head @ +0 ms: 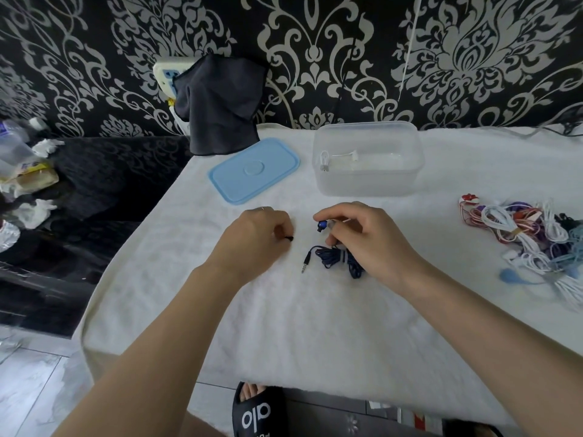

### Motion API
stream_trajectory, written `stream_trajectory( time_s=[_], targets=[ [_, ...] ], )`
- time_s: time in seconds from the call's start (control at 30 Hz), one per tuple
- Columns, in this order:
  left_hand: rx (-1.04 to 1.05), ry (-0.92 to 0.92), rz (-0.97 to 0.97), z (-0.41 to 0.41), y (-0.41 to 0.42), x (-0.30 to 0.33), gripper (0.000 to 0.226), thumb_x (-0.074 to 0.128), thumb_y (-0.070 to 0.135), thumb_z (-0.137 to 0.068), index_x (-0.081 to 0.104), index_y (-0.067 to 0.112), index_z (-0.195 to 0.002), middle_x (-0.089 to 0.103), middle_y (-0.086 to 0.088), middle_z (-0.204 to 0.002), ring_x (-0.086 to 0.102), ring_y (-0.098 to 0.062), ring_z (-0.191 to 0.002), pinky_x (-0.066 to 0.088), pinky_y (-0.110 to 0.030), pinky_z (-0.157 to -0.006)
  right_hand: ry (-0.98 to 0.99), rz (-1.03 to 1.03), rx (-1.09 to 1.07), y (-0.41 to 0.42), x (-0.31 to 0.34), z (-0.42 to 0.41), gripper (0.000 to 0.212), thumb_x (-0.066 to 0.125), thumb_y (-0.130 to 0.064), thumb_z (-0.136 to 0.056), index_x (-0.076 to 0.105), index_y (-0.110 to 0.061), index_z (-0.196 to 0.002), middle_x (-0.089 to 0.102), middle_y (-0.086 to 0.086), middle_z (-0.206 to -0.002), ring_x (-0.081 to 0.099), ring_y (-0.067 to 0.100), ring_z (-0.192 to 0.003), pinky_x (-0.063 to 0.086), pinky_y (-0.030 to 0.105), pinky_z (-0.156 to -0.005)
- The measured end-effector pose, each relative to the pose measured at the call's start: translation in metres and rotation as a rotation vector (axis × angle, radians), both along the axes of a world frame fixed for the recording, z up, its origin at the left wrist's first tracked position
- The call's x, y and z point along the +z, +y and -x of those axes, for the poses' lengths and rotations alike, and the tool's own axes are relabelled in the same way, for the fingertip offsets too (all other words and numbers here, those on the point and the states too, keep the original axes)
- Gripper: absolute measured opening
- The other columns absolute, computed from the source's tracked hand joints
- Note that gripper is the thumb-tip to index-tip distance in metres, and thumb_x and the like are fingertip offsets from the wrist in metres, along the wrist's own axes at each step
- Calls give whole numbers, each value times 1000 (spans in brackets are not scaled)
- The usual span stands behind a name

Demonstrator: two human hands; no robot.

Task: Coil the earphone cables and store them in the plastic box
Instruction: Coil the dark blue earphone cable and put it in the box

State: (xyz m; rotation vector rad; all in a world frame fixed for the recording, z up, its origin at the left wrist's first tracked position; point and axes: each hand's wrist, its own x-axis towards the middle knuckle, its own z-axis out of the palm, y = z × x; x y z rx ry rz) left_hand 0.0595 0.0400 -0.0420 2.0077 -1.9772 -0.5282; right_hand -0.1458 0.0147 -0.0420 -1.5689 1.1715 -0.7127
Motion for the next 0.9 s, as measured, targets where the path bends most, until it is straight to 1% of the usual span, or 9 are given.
stream_trajectory(
  time_s=[0.07,0.17,0.27,0.37,0.43,0.5,0.63,0.77,0.9],
  targets=[
    [-18,-29,8,1,0,-1,8,66,15,-89,67,23,-88,61,5,-90,50,-6,-69,49,-30,-71,-10,-26,-7,0,0,1,21,55,-13,-98,73,-25,-99,73,-2,-85,69,1,-77,55,27,-83],
    [-35,-4,53,0,1,0,7,66,16,-90,64,23,-89,59,11,-87,51,-5,-66,44,-22,-66,-61,-54,-38,-1,2,3,18,58,-14,-96,73,-24,-98,76,-3,-80,72,5,-81,56,29,-86],
    [-55,107,124,6,4,7,10,67,15,-91,62,23,-89,62,18,-86,58,-12,-64,44,-16,-60,-131,-102,-60,-2,6,3,16,59,-12,-97,73,-20,-100,77,-3,-85,74,5,-85,53,25,-84],
    [-83,206,160,16,6,13,11,67,14,-92,61,22,-90,64,18,-86,60,-18,-62,48,-23,-63,-195,-143,-44,-1,9,3,13,59,-10,-97,71,-14,-103,75,2,-98,75,8,-88,55,31,-94],
    [-100,246,159,20,7,13,11,68,13,-91,61,22,-90,64,15,-87,58,-21,-60,50,-29,-63,-208,-148,-33,0,10,3,13,59,-8,-97,70,-12,-104,73,5,-103,76,10,-88,55,34,-97],
    [-108,281,160,22,7,14,11,69,12,-90,61,21,-90,65,13,-88,58,-22,-62,50,-33,-64,-219,-140,-39,0,10,3,13,59,-6,-97,70,-10,-103,73,6,-103,76,13,-87,56,34,-96],
    [-92,357,153,23,7,16,14,71,11,-88,62,22,-90,67,12,-89,57,-20,-64,50,-32,-65,-207,-110,-60,0,10,4,13,62,-5,-95,72,-11,-101,74,5,-98,76,14,-82,60,29,-85],
    [-97,355,174,26,7,17,15,73,11,-87,63,22,-88,67,14,-87,52,-16,-60,46,-23,-61,-245,-128,-76,-1,9,3,12,62,-2,-94,71,-8,-99,75,9,-95,75,18,-82,60,24,-76],
    [-98,355,185,27,6,18,13,75,12,-86,64,20,-88,66,15,-86,49,-14,-57,41,-16,-59,-265,-124,-100,-2,9,4,8,64,-2,-93,70,-4,-97,75,12,-93,76,21,-81,61,27,-76]
  ],
)
